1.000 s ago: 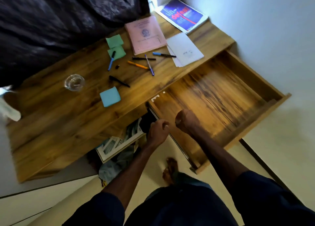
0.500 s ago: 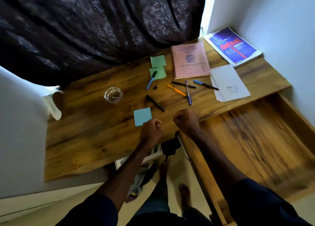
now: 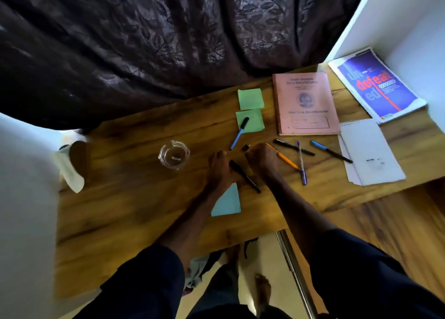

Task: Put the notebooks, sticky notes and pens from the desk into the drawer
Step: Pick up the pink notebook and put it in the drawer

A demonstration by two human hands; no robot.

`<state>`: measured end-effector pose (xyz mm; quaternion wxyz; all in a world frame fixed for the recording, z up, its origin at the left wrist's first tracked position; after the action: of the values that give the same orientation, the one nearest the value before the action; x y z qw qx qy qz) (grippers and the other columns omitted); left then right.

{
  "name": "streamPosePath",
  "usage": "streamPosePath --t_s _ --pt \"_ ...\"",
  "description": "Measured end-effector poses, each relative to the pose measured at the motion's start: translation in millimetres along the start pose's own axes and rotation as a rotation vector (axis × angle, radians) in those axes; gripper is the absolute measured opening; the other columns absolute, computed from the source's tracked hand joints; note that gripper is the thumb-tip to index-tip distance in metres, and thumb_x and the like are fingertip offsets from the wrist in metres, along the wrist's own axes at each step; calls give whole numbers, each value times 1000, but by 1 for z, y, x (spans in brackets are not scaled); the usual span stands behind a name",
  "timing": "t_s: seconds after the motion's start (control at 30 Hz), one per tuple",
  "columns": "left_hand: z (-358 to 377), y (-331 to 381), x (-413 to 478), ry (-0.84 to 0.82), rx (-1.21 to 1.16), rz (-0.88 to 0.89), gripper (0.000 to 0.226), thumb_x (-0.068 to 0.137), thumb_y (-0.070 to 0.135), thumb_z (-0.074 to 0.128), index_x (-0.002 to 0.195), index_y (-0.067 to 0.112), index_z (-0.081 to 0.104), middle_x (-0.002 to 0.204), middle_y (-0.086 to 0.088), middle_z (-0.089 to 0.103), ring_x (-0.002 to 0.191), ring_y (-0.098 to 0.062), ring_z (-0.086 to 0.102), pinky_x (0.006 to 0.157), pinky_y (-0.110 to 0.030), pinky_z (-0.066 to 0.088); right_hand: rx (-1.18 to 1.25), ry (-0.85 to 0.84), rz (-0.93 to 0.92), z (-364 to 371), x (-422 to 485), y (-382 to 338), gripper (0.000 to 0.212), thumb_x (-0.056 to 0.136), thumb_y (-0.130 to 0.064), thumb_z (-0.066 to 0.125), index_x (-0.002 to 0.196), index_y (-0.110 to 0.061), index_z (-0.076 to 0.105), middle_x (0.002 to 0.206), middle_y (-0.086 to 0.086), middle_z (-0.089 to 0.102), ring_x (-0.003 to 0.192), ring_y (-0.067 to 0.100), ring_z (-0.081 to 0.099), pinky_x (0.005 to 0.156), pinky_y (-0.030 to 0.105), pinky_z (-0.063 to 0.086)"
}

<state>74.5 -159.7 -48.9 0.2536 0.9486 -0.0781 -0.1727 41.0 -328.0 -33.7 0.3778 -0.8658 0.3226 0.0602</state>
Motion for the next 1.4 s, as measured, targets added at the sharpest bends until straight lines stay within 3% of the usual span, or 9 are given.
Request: streamPosePath --t_s 0.13,0.2,0.37,0.5,0.7,0.8,0.93,1.1,1.4 --pt "6 -4 22 -32 126 12 55 94 23 63 144 12 42 151 -12 35 136 -29 39 103 -39 41 24 31 52 13 23 -13 29 88 -20 71 98 7 66 101 25 68 97 41 62 77 45 50" --pt "8 -3 24 -31 153 37 54 92 25 65 141 14 45 147 -10 38 131 -27 42 102 -38 43 43 56 102 16 28 -8 40 87 -30 75 106 3 63 107 19 65 97 35 60 71 38 46" --pt "10 0 22 8 168 86 47 92 16 66 137 15 52 143 -8 42 129 -23 44 102 -32 45 -41 78 74 17 30 -9 31 88 -22 71 109 0 60 100 13 62 82 23 53 63 34 42" --pt "10 -5 18 -14 88 45 58 89 14 70 143 17 48 148 -3 38 132 -20 41 102 -28 45 -20 61 56 17 26 -1 17 84 -15 74 96 -4 70 96 11 72 82 26 67 65 41 58" --pt "4 15 -10 45 4 109 54 87 5 64 139 13 49 147 -7 45 134 -23 44 106 -36 43 -3 52 -71 2 -4 16 13 84 -11 75 96 -6 76 93 8 75 78 16 67 60 24 51" --pt "1 38 -34 99 -61 216 47 85 0 57 132 8 55 140 -10 52 130 -27 47 105 -41 46 35 120 -87 -21 -31 31 15 80 -11 75 94 -9 79 88 7 77 75 18 71 61 26 52" --pt "11 68 -74 95 -137 306 41 86 0 52 126 10 58 135 -7 55 125 -24 50 101 -37 46 227 201 -66 -59 -80 64 18 80 -14 79 98 -14 79 88 0 78 78 10 73 65 11 49" --pt "44 95 -121 37 -131 353 36 87 3 54 120 16 61 129 -3 58 121 -17 50 94 -22 38 936 64 181 -72 -139 132 18 90 -11 73 107 -7 74 99 14 77 87 21 73 79 30 60" --pt "98 141 -182 -71 32 521 33 86 5 53 115 17 63 114 -2 64 107 -17 56 85 -29 50 1055 175 271 -85 -212 233 26 83 -1 77 109 -7 75 100 8 78 89 17 73 79 25 59"
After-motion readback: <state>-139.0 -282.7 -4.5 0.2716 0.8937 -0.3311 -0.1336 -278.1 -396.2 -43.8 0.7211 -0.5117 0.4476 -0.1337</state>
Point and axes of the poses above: each hand's wrist, its own x-axis towards the middle knuckle, its own z-axis out of the palm, y = z × x, the point moved 10 cm from there along x, towards the middle knuckle
